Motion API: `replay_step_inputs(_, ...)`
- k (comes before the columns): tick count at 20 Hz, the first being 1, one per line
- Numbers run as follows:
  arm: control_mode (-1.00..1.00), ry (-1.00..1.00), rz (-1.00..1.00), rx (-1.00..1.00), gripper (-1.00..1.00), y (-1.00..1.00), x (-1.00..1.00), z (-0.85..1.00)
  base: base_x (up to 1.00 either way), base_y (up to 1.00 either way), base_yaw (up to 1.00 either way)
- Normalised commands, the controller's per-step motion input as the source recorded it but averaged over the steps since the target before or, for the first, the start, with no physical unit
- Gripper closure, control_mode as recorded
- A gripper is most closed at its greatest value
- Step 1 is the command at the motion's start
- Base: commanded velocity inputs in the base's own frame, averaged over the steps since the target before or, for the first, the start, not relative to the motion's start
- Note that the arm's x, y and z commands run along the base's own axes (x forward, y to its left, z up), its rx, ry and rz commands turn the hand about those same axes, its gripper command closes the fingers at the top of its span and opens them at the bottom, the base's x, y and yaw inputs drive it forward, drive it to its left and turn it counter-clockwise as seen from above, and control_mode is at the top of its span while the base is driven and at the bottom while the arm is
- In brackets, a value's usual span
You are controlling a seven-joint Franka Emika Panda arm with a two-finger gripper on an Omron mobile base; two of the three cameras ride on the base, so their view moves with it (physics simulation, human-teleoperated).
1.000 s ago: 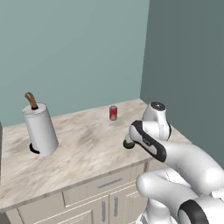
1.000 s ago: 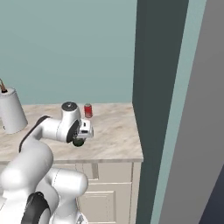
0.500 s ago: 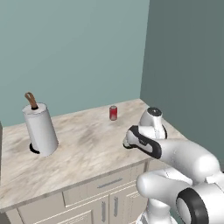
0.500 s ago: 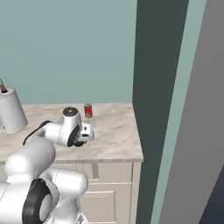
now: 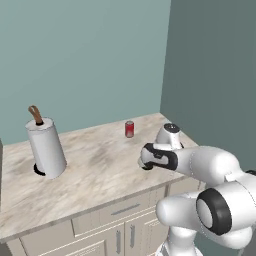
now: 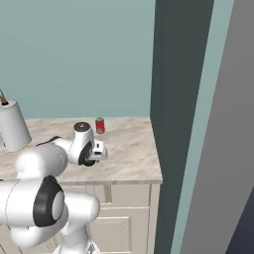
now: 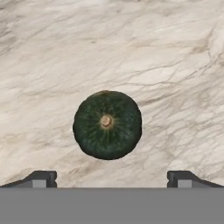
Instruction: Place the bell pepper and squash inside the fridge drawer. Close the drawer after placing the vegetables.
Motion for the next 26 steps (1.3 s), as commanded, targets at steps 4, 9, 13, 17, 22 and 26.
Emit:
replay_step_inputs(4,-1.0,0.03,0.0,0.0,-1.0,0.09,0.12,-0.17,0.0,0.0,0.0)
replay_step_inputs(9,-1.0,0.05,0.0,0.0,-1.0,0.14,0.17,-0.14,0.0,0.0,0.0)
replay_step_inputs(13,-1.0,0.02,0.0,0.0,-1.0,0.01,0.19,-0.12,0.0,0.0,0.0)
replay_step_inputs(17,-1.0,0.0,0.0,0.0,-1.0,0.0,0.24,-0.08,0.0,0.0,0.0)
replay_step_inputs(22,-1.0,0.0,0.0,0.0,-1.0,0.0,0.07,-0.16,0.0,0.0,0.0)
replay_step_inputs(26,-1.0,0.0,0.0,0.0,-1.0,0.0,0.0,-0.22,0.0,0.0,0.0)
